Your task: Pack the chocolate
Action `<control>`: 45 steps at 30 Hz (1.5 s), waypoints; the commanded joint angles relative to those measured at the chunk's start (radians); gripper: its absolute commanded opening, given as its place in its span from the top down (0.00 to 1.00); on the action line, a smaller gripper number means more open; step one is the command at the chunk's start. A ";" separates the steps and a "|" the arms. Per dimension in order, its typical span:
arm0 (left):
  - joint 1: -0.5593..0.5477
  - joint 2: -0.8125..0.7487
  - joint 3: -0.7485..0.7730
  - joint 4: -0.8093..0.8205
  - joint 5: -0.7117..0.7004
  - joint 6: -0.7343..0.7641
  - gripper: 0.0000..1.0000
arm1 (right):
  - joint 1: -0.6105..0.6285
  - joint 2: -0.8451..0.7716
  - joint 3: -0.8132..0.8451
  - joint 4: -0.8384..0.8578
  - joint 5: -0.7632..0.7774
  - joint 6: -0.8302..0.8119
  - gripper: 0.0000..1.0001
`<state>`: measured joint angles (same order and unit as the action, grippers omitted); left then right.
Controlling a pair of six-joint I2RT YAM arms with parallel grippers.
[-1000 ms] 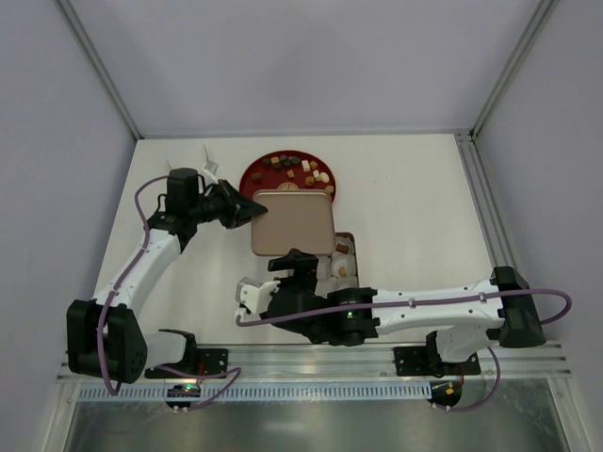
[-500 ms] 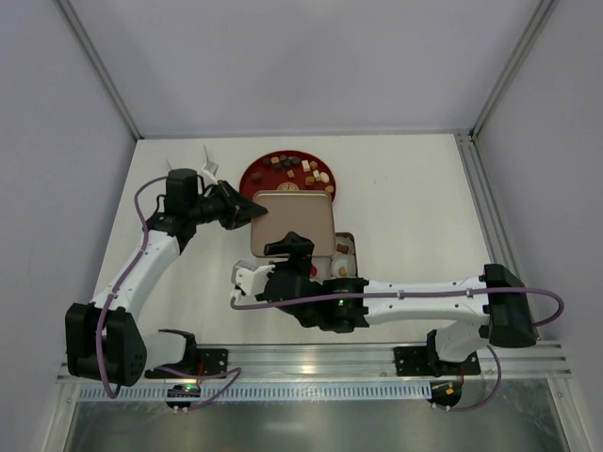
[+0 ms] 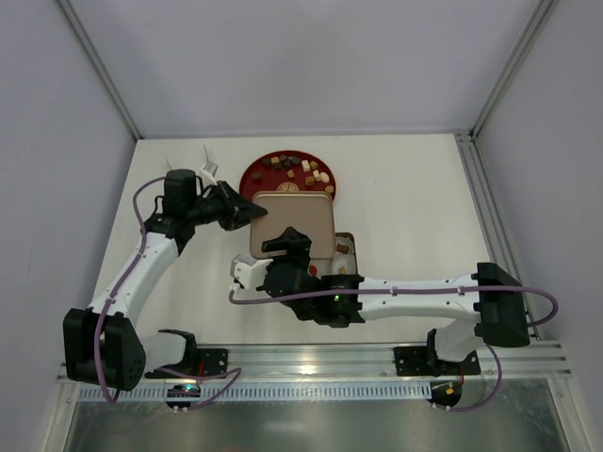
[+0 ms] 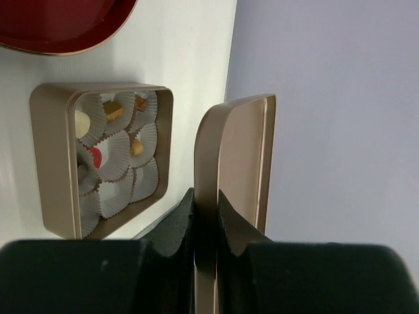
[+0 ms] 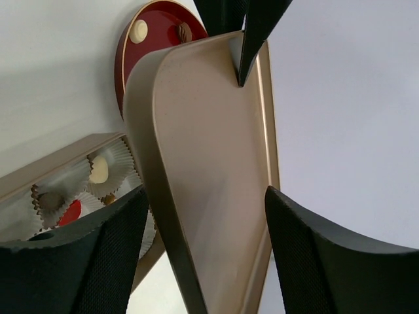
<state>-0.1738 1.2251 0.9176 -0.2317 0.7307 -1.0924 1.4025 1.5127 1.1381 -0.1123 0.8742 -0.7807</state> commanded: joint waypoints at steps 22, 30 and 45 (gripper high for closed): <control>0.005 -0.056 0.102 -0.066 0.035 0.075 0.29 | -0.023 -0.025 -0.026 0.260 0.143 -0.146 0.96; 0.007 -0.072 0.208 -0.158 -0.115 0.189 0.15 | -0.036 -0.077 0.046 0.027 0.120 0.000 0.96; 0.025 -0.038 0.362 -0.182 -0.284 0.253 0.14 | -0.286 -0.187 0.347 -0.535 -0.430 0.566 0.96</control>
<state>-0.1547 1.1793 1.2366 -0.4156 0.4820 -0.8700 1.1717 1.3720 1.4181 -0.5278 0.6720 -0.3824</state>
